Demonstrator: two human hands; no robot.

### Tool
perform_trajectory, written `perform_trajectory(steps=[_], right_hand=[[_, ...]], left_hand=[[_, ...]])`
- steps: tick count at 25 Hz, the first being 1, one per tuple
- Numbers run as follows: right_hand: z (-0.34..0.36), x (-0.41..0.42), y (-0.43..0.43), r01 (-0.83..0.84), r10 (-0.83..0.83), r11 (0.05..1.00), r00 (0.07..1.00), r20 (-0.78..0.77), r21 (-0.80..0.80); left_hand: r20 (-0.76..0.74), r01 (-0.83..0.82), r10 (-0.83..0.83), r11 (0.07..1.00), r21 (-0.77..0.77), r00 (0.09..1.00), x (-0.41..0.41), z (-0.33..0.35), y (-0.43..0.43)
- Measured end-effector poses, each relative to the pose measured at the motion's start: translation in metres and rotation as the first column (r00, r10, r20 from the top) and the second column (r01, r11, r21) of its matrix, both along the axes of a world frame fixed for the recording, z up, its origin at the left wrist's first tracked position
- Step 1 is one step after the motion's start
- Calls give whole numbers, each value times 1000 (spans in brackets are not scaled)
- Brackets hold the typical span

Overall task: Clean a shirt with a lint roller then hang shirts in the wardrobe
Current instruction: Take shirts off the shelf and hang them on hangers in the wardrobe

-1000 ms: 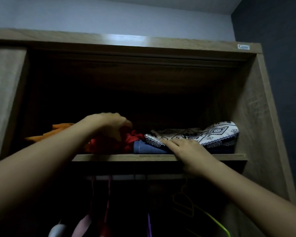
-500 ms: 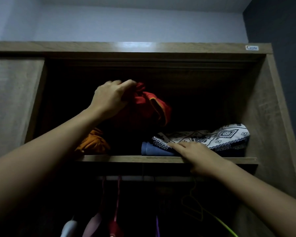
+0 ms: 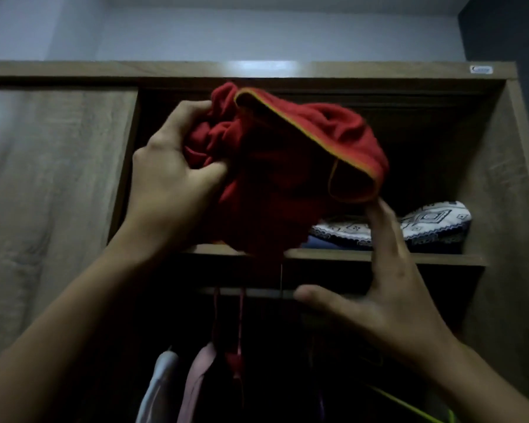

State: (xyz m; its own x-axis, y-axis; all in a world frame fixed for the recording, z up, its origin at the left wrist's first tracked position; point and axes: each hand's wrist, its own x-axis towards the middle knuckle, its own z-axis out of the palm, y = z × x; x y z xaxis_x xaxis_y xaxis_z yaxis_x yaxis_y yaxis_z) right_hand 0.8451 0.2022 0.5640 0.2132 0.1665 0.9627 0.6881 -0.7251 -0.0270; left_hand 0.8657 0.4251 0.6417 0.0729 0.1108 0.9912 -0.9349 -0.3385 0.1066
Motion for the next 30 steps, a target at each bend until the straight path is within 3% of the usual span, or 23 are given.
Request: perform_trajectory(steps=[2,5,8,10,14,17,20,21,22,24,26,28,30], right_hand=[[-7,-18,22,-58,58,998,998,32,7],[-28,-28,44,-53,49,998,992,-116,-36],[-65,-25,50,69,-91,995,928,-361,-75],[-99,-22,51,110,-141,990,848,-511,-91],[-153,-26,58,133,-162,987,778,-607,-93],[-169,-31,57,180,-155,984,795,-586,-16],[-180,-26,50,198,-30,960,776,-630,198],[-185,-24,48,210,22,939,754,-657,272],[-192,-23,47,230,66,912,735,-675,340],[-204,-23,46,291,115,848,716,-688,444],[-213,-24,43,343,115,804,712,-693,486],[-216,-25,39,385,85,786,708,-701,484],[-217,-28,34,451,-1,779,695,-719,435]], left_hand=[[-175,139,-138,990,-6,975,-3,-18,5],[-458,321,-322,943,-82,828,1,-62,4],[-679,383,-425,896,-223,599,13,-119,-3],[-748,434,-540,822,-369,386,20,-162,-9],[-747,456,-662,682,-572,54,20,-227,-17],[-585,531,-785,412,-740,-206,4,-252,-11],[-417,578,-858,184,-795,-300,-10,-277,-5],[-416,591,-866,187,-785,-278,-15,-284,-5],[-494,624,-842,269,-734,-218,-17,-294,-4],[-753,747,-657,480,-460,-42,-25,-307,-2],[-861,804,-496,555,-213,114,-28,-320,0],[-839,693,-459,706,-146,291,-22,-323,3],[-791,386,-212,922,34,574,-14,-322,8]])
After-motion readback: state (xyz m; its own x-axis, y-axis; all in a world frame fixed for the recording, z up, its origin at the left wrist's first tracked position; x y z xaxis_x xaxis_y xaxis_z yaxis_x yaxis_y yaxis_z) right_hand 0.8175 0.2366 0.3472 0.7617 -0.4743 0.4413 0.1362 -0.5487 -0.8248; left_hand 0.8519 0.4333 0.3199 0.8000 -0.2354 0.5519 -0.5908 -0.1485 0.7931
